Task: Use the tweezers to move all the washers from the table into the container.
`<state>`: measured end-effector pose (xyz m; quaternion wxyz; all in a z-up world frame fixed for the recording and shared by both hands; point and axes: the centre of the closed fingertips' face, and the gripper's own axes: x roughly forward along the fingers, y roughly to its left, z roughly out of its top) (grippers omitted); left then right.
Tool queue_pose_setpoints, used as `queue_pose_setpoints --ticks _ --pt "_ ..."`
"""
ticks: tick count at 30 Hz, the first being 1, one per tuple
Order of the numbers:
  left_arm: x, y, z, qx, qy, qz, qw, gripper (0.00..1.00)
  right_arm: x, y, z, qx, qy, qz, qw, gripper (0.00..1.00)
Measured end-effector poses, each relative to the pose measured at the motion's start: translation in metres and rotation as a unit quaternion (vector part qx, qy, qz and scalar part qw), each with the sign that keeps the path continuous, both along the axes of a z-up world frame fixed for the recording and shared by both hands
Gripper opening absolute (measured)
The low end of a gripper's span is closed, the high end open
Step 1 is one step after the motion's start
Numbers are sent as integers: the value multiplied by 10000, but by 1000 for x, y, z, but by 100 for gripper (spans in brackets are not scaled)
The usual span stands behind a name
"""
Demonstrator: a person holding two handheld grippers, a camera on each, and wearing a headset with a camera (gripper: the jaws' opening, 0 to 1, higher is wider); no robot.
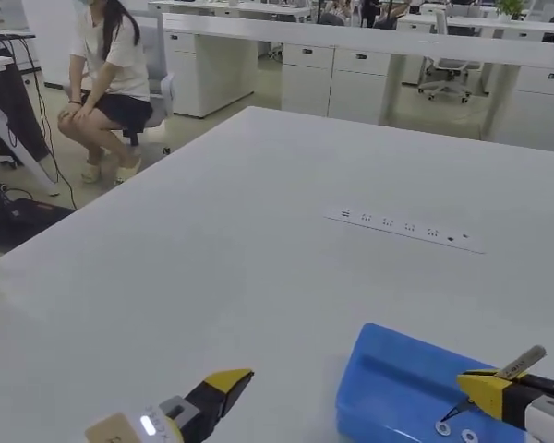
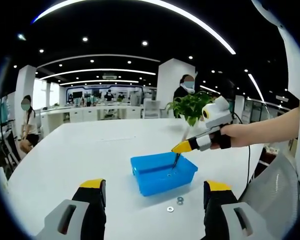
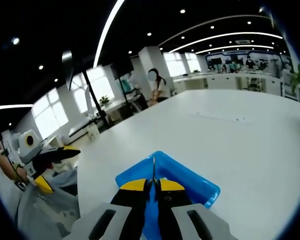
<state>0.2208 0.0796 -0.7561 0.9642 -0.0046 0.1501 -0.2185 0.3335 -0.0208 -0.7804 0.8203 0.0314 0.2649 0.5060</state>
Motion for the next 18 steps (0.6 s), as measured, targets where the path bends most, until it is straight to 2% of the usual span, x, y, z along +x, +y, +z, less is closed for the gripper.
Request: queue_pose_setpoints --ticks 10,15,18 --pt "-1 -2 -1 10 19 -36 10000 80 -19 4 15 323 106 86 9994 4" --pt "-1 -3 -2 27 34 -70 10000 80 -35 10 13 380 178 300 9987 4" --pt "-1 -4 -2 35 46 -85 9999 80 -46 14 7 334 234 444 9982 4"
